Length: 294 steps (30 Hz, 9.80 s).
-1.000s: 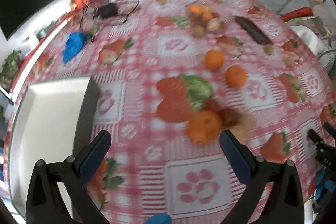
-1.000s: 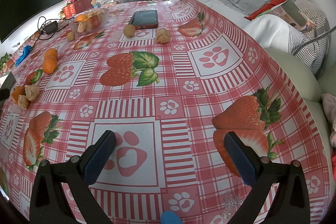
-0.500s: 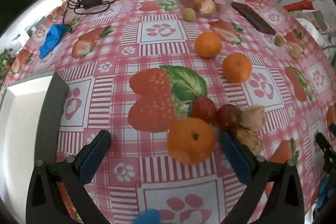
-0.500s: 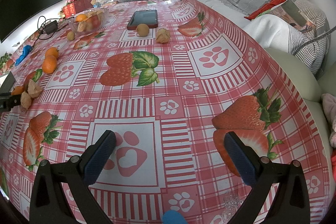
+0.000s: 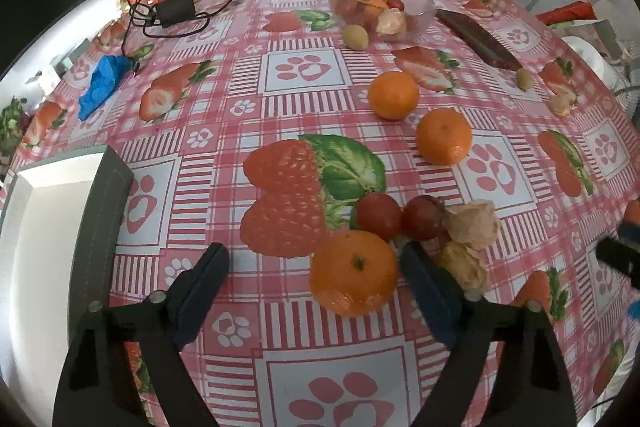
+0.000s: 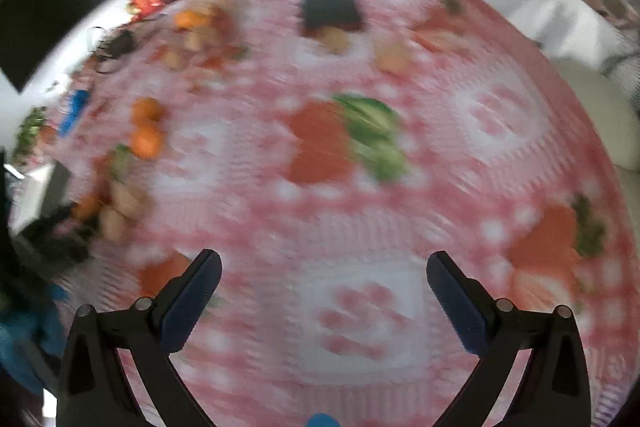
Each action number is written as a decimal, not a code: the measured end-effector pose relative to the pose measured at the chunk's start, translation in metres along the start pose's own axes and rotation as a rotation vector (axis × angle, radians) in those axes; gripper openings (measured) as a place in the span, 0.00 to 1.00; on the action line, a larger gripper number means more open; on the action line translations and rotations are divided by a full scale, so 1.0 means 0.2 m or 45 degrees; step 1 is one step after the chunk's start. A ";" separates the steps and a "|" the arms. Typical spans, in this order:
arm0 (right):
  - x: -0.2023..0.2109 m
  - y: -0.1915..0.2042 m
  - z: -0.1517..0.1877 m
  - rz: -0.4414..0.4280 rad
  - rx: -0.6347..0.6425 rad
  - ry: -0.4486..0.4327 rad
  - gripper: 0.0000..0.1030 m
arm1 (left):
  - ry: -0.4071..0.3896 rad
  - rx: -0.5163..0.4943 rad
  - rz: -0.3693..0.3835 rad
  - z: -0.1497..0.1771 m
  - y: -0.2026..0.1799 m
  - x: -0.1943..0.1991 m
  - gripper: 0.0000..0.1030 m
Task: Organize fruits
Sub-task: 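Grasp an orange with the left tool while the right tool grasps another orange, then carry both oranges over the white tray and open both tools to release, then move both open tools back over the scattered fruits on the tablecloth, then grasp a red fruit with the left tool while the right tool grasps a brown fruit, then carry the red and brown fruits into the white tray and open both tools, then lift both tools out of the tray and move back over the table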
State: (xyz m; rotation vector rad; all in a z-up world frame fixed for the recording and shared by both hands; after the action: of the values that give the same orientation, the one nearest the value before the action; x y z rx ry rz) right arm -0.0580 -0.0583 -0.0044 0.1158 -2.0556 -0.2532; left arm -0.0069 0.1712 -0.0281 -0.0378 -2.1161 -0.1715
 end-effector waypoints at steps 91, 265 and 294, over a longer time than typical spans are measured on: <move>-0.39 1.96 0.26 -0.291 0.765 0.268 0.36 | 0.083 0.349 -0.163 0.57 1.34 0.26 0.40; -0.26 1.90 0.37 -0.408 0.677 0.215 0.26 | -0.018 0.409 -0.065 0.63 1.21 0.35 0.23; -0.25 1.97 0.16 -0.445 0.629 0.130 0.84 | -0.149 0.403 -0.157 0.49 1.23 0.46 0.81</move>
State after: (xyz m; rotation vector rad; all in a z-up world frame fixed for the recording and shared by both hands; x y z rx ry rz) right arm -0.0518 0.3386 0.0281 0.7781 -1.9484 0.0541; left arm -0.1157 0.4240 0.0263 0.2766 -2.2398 0.0960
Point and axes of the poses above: each gripper's, at about its wrist camera, not at the fingertips, and x roughly against the way its jaws point, y to its left, z to its underside, the point moved 4 cm from there along -x, roughly the way its jaws point, and after that the axes turned 6 degrees about -z, right-handed, at the moved point
